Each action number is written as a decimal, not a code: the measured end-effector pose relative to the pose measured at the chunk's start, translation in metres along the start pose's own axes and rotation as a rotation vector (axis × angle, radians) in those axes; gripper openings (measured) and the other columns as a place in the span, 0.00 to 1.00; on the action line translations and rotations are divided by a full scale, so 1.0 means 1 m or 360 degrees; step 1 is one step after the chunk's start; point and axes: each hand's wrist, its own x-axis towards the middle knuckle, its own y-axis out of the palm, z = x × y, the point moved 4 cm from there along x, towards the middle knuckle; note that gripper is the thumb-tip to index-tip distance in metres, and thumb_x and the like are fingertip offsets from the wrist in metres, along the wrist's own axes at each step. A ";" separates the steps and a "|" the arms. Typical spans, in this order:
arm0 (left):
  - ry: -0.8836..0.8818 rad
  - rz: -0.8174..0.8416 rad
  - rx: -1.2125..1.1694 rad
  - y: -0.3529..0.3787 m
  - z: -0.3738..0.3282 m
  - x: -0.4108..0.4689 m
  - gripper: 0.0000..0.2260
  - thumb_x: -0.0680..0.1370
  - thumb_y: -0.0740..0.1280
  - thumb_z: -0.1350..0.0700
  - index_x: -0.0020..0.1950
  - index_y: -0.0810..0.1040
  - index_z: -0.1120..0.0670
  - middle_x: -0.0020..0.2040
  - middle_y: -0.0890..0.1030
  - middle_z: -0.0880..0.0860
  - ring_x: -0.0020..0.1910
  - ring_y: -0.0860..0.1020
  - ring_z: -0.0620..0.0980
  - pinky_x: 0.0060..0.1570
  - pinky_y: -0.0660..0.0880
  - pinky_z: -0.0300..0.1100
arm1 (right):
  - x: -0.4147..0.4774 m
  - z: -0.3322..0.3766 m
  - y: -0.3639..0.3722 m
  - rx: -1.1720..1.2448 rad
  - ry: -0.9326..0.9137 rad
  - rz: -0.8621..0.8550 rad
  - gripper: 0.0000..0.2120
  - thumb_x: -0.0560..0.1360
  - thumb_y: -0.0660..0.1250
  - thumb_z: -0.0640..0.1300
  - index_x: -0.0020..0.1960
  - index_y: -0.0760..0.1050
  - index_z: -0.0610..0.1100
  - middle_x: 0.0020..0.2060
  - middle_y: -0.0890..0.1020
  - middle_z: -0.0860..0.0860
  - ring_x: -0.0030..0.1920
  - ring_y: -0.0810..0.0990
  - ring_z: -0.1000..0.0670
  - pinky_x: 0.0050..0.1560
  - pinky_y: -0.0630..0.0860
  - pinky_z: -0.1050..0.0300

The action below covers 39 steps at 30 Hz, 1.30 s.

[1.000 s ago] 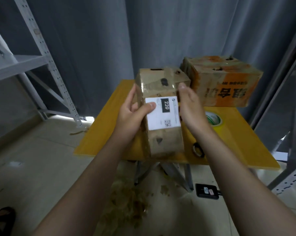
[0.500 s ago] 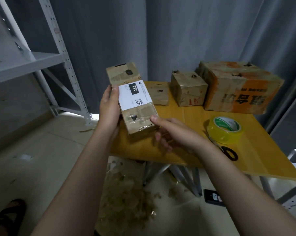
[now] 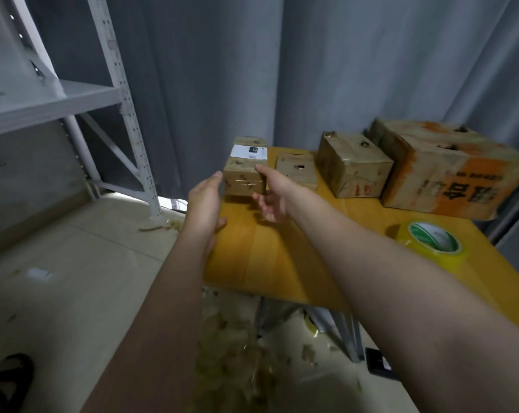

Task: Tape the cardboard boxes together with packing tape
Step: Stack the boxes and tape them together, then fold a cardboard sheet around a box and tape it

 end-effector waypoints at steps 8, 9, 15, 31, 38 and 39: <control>-0.0033 0.0134 0.0025 0.012 0.008 0.019 0.16 0.84 0.63 0.44 0.69 0.79 0.48 0.63 0.80 0.47 0.67 0.75 0.54 0.63 0.77 0.60 | 0.037 0.002 -0.004 0.0109 0.0089 -0.0226 0.26 0.78 0.66 0.68 0.57 0.76 0.45 0.37 0.81 0.48 0.31 0.73 0.52 0.27 0.73 0.63; -0.0033 0.0148 0.0027 0.014 0.008 0.020 0.16 0.84 0.63 0.44 0.69 0.79 0.48 0.63 0.80 0.47 0.66 0.76 0.54 0.63 0.77 0.60 | 0.039 0.003 -0.004 0.0136 0.0073 -0.0245 0.26 0.78 0.65 0.68 0.58 0.76 0.45 0.39 0.82 0.47 0.32 0.75 0.51 0.29 0.74 0.60; -0.0079 0.0174 0.0020 0.022 0.012 0.016 0.16 0.84 0.65 0.46 0.70 0.79 0.49 0.64 0.80 0.50 0.66 0.77 0.55 0.63 0.78 0.61 | 0.032 0.001 -0.020 -0.0139 -0.0049 -0.0298 0.17 0.81 0.65 0.59 0.50 0.75 0.45 0.37 0.80 0.46 0.31 0.78 0.49 0.27 0.79 0.57; 0.0014 0.0241 0.0253 0.046 0.020 -0.003 0.06 0.84 0.65 0.52 0.54 0.83 0.45 0.54 0.84 0.47 0.57 0.81 0.50 0.57 0.82 0.56 | 0.013 -0.008 -0.078 -0.1930 -0.0581 -0.0703 0.26 0.82 0.62 0.58 0.76 0.66 0.49 0.75 0.69 0.46 0.77 0.56 0.38 0.76 0.59 0.37; 0.0054 0.0290 0.0451 0.049 0.022 -0.033 0.07 0.83 0.65 0.54 0.54 0.83 0.46 0.53 0.84 0.47 0.57 0.81 0.51 0.56 0.82 0.56 | -0.057 -0.030 -0.085 -0.2011 -0.0748 -0.0777 0.15 0.82 0.62 0.53 0.62 0.78 0.46 0.59 0.79 0.47 0.69 0.66 0.42 0.65 0.72 0.43; 0.0063 0.0286 0.0483 0.049 0.022 -0.038 0.07 0.83 0.65 0.54 0.54 0.83 0.45 0.53 0.83 0.47 0.57 0.81 0.51 0.55 0.82 0.56 | -0.068 -0.034 -0.086 -0.2006 -0.0780 -0.0808 0.13 0.82 0.62 0.52 0.59 0.79 0.46 0.56 0.81 0.47 0.67 0.67 0.42 0.63 0.74 0.44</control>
